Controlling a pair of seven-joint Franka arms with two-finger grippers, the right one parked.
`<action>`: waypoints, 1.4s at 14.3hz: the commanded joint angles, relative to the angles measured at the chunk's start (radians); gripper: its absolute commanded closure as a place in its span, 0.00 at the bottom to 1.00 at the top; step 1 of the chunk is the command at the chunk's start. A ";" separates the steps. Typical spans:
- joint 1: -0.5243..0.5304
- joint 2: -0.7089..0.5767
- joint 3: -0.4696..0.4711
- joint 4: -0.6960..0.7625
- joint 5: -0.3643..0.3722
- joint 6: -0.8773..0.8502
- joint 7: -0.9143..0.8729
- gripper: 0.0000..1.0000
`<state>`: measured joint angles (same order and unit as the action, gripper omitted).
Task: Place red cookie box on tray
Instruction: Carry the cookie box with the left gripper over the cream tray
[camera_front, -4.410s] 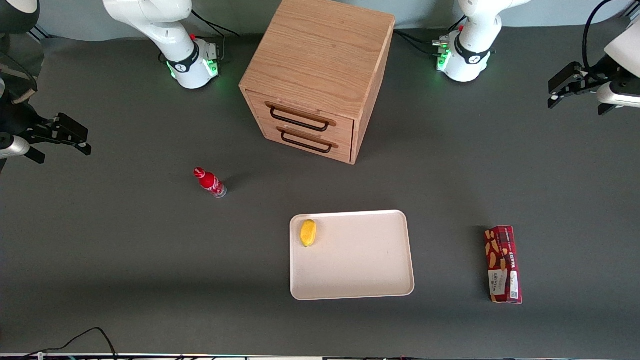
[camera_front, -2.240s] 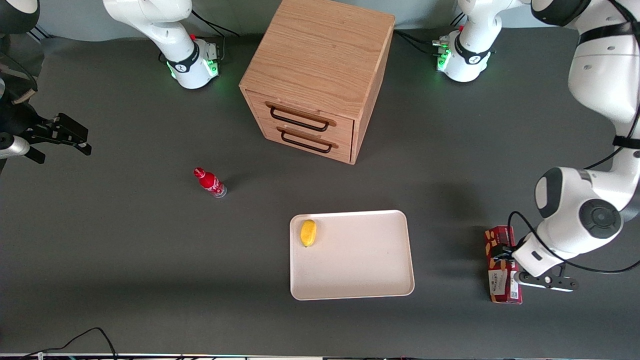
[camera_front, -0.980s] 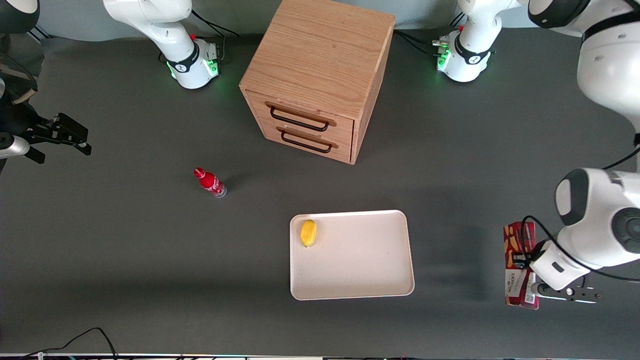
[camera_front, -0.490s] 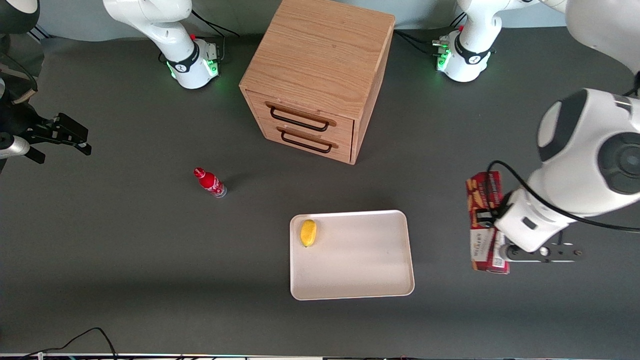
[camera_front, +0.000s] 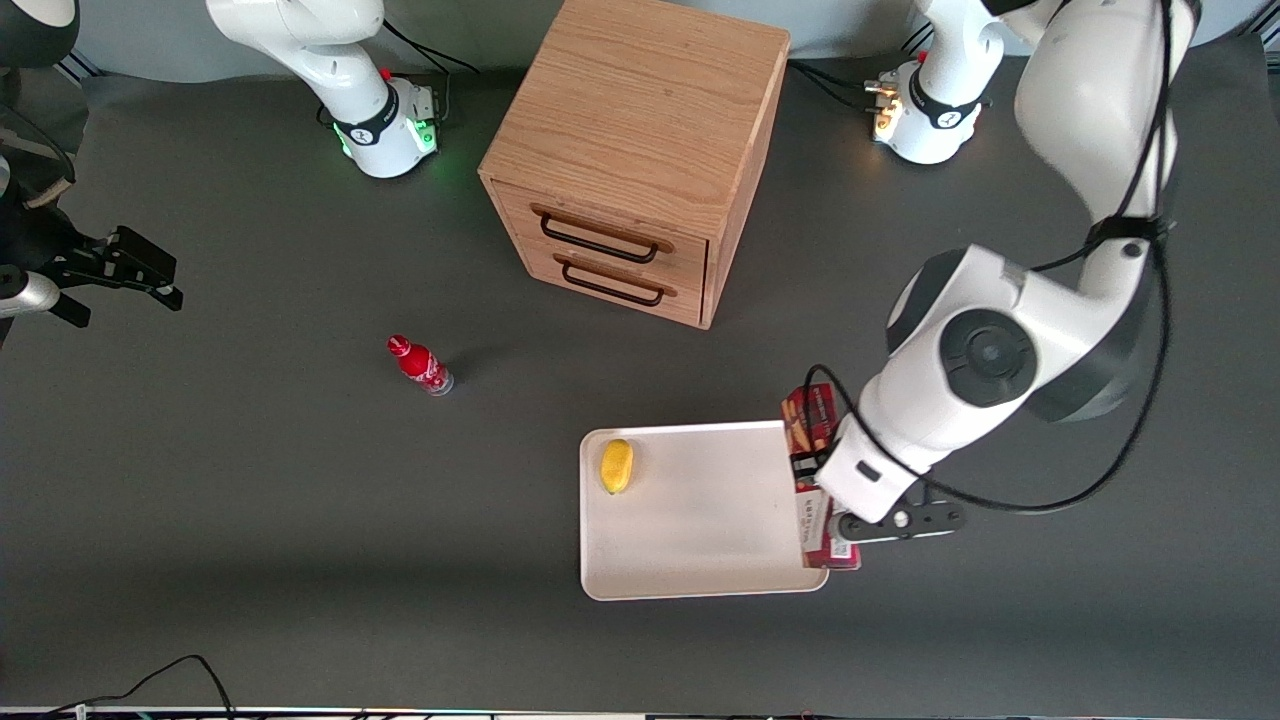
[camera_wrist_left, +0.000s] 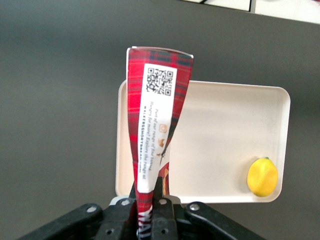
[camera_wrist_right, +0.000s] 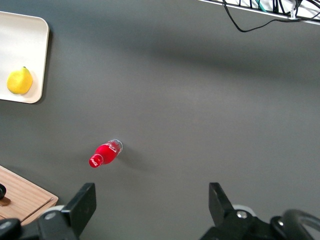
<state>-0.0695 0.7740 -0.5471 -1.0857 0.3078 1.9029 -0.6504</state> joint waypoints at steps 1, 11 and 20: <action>-0.010 0.046 0.018 -0.035 0.020 0.088 -0.029 1.00; -0.102 0.166 0.125 -0.077 0.057 0.271 -0.043 1.00; -0.102 0.168 0.139 -0.091 0.066 0.275 -0.038 0.00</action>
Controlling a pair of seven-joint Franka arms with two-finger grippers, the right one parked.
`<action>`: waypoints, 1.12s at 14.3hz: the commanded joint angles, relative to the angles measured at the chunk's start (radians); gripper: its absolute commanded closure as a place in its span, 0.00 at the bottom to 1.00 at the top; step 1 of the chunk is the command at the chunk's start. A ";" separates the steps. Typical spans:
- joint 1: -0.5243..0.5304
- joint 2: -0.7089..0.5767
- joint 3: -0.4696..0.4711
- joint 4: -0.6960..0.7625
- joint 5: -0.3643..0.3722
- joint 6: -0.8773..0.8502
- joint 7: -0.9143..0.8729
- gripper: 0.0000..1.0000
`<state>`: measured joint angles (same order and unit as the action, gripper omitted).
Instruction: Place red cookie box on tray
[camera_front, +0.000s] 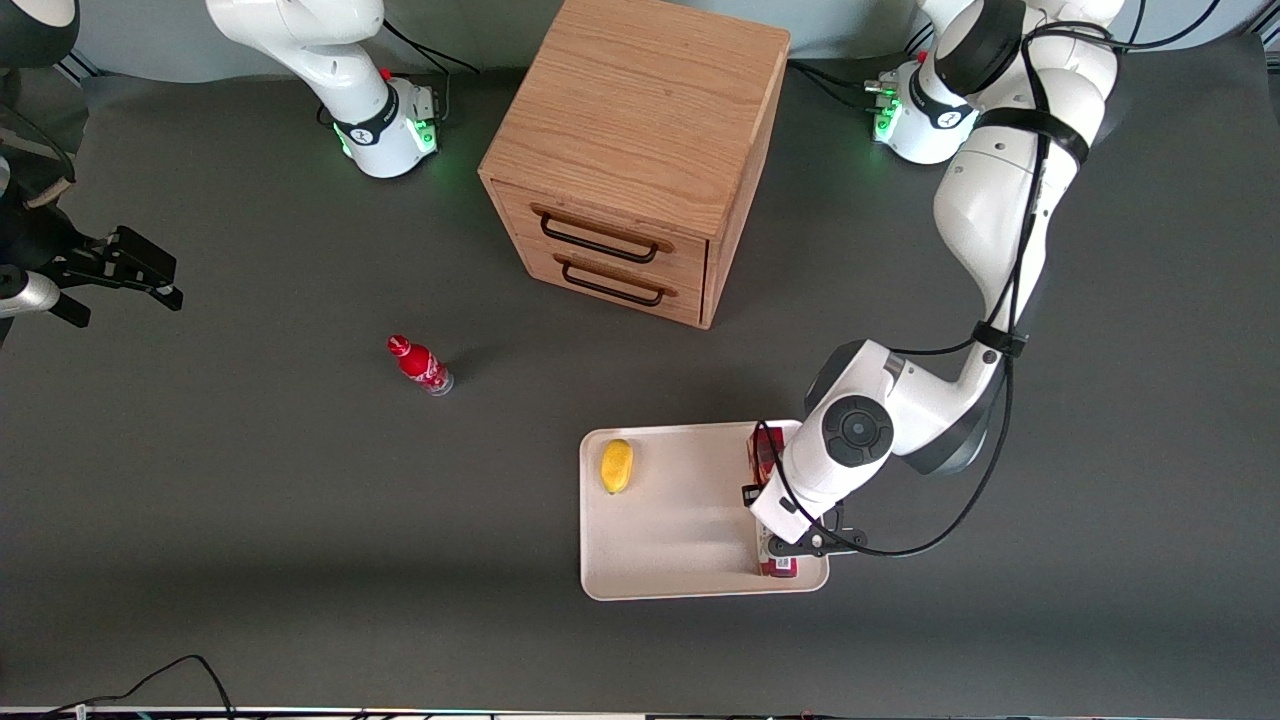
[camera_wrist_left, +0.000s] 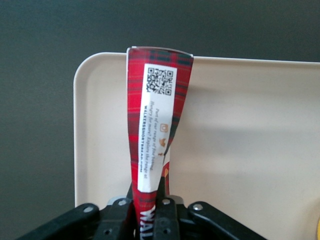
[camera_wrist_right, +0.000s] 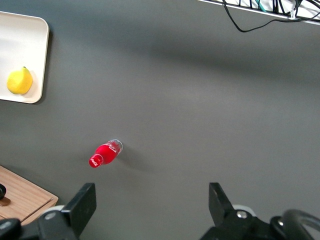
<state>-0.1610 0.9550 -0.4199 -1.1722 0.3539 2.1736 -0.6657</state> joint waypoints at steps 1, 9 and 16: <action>-0.005 -0.022 0.010 -0.004 0.022 -0.015 -0.025 0.00; 0.156 -0.281 -0.011 -0.003 -0.038 -0.400 0.246 0.00; 0.363 -0.513 -0.011 -0.058 -0.182 -0.627 0.616 0.00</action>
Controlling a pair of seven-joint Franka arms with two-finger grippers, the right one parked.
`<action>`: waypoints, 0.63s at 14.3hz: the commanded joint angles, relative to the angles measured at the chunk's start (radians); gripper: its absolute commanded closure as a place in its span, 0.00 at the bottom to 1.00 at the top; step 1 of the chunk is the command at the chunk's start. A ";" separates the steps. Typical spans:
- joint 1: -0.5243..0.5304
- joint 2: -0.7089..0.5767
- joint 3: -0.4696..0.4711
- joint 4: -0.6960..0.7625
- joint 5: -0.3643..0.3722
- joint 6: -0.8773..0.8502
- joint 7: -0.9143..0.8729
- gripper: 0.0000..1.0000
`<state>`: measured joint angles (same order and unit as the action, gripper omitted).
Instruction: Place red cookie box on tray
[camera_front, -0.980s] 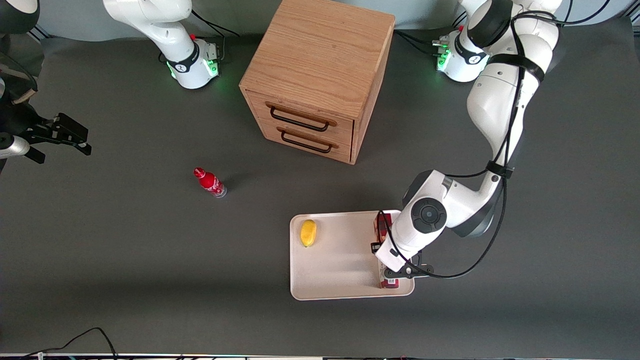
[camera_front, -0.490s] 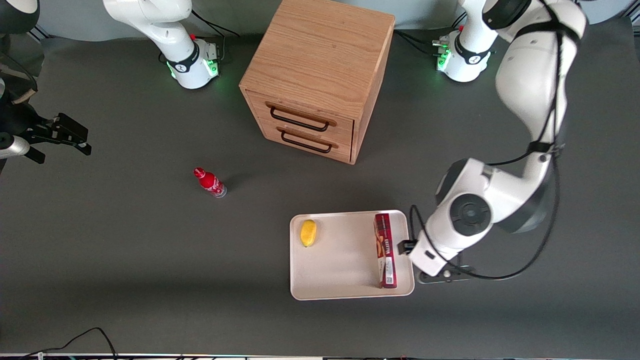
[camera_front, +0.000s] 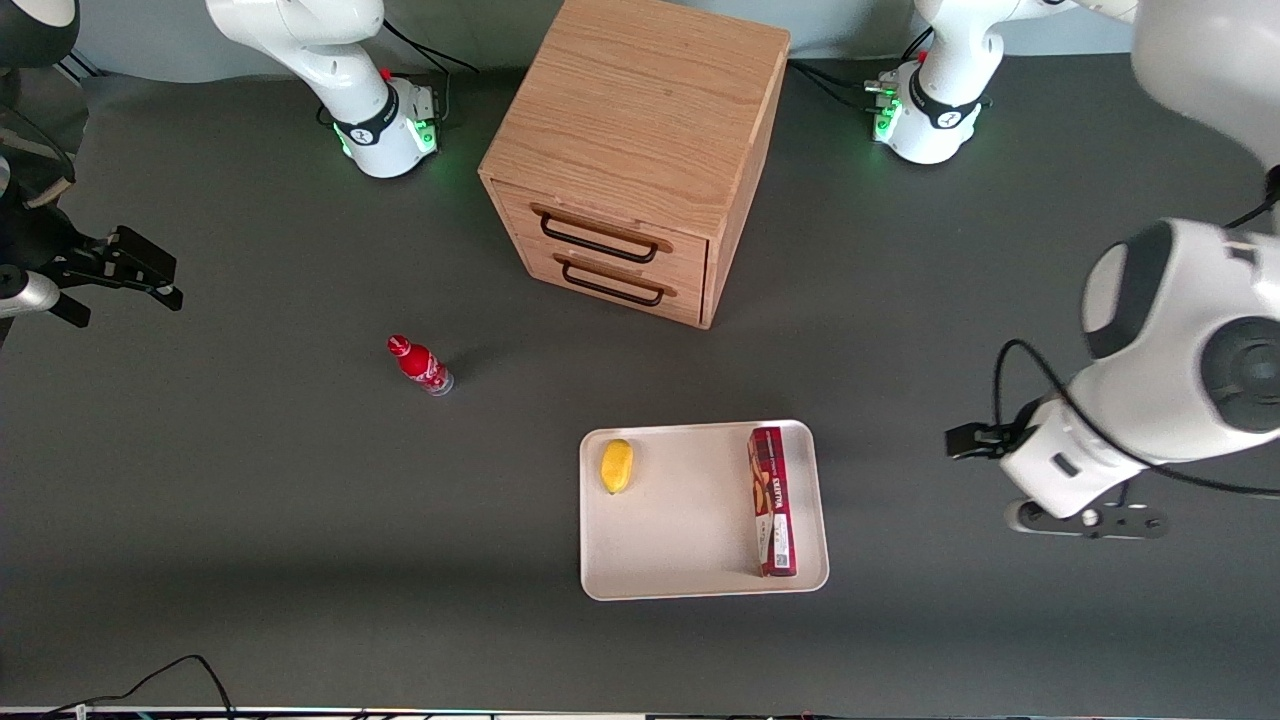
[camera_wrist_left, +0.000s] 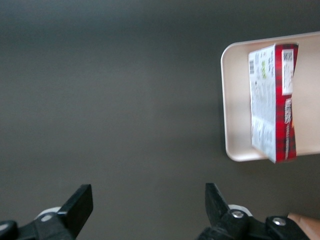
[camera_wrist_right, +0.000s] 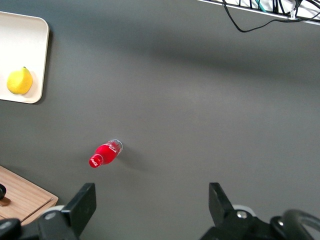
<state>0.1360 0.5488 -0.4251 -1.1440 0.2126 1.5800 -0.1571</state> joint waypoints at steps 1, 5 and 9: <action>0.098 -0.159 -0.006 -0.129 -0.061 -0.037 0.161 0.00; 0.175 -0.378 -0.003 -0.319 -0.114 -0.032 0.252 0.00; 0.175 -0.513 0.002 -0.427 -0.119 -0.024 0.249 0.00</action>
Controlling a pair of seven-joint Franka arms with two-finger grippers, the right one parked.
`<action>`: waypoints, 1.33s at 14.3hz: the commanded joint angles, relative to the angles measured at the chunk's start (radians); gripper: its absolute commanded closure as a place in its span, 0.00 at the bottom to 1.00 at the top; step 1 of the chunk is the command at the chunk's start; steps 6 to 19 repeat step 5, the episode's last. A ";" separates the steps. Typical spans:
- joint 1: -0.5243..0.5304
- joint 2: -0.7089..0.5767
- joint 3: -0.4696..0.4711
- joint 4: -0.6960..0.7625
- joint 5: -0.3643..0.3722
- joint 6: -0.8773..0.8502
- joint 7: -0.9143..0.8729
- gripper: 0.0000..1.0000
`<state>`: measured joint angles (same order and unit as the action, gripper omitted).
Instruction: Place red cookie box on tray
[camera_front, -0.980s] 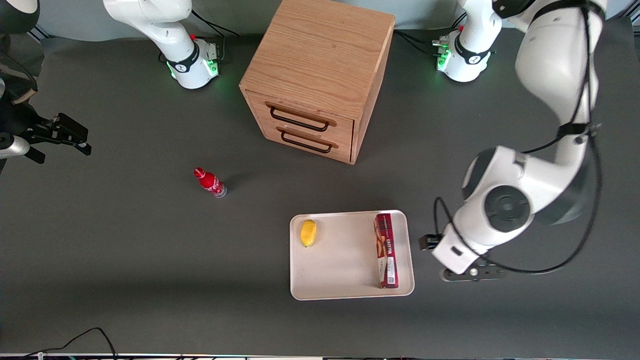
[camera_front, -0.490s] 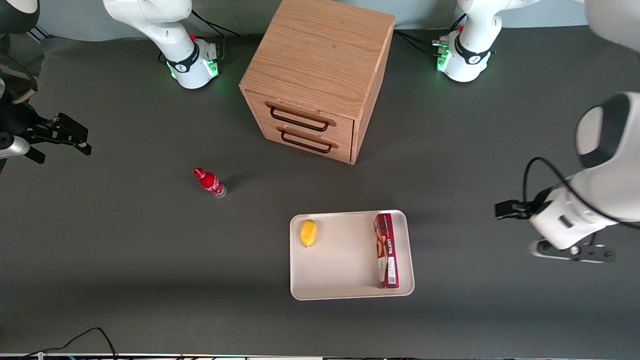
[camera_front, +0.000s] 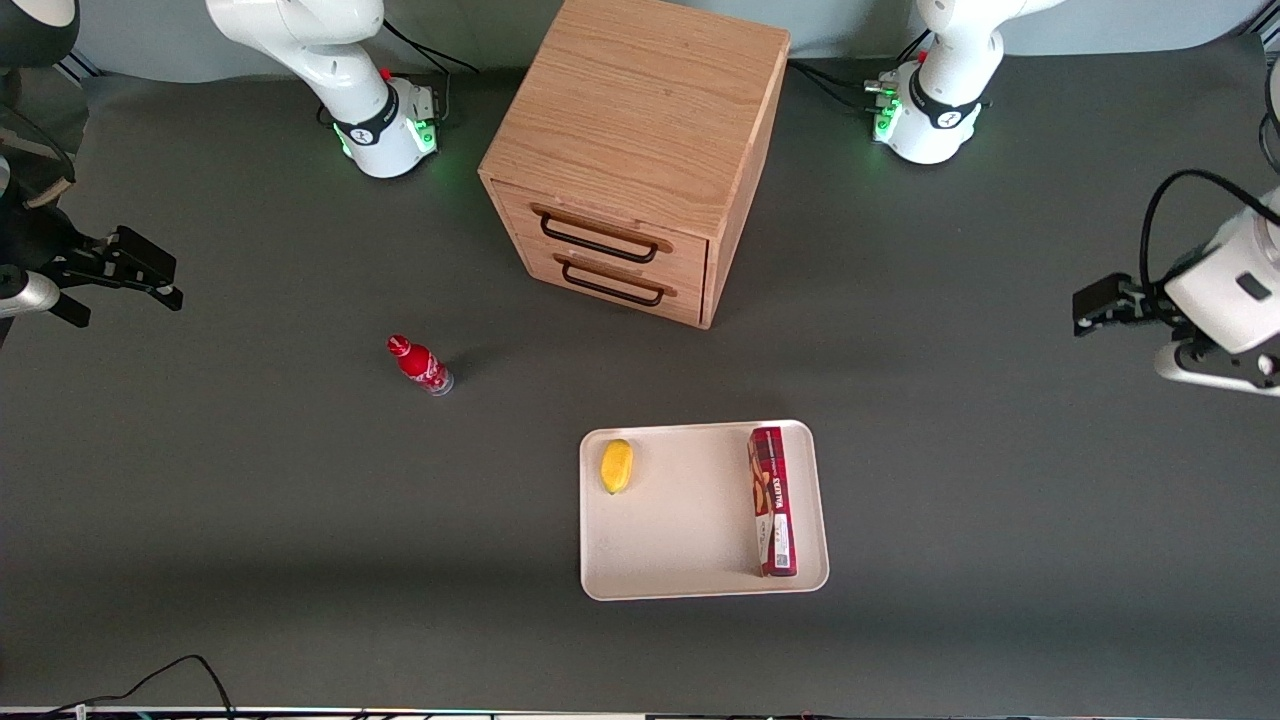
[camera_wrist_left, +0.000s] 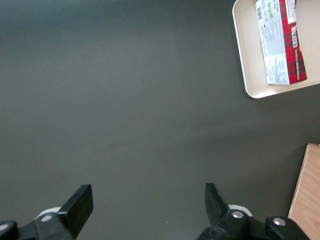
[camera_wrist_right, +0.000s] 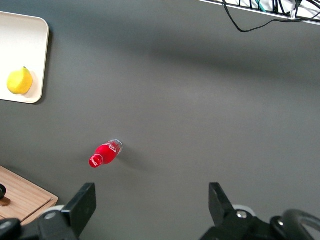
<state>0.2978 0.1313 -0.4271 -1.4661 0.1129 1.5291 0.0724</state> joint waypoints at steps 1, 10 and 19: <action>0.014 -0.099 0.004 -0.102 -0.031 0.016 0.017 0.00; 0.015 -0.095 0.004 -0.068 -0.036 -0.001 0.033 0.00; 0.015 -0.095 0.004 -0.068 -0.036 -0.001 0.033 0.00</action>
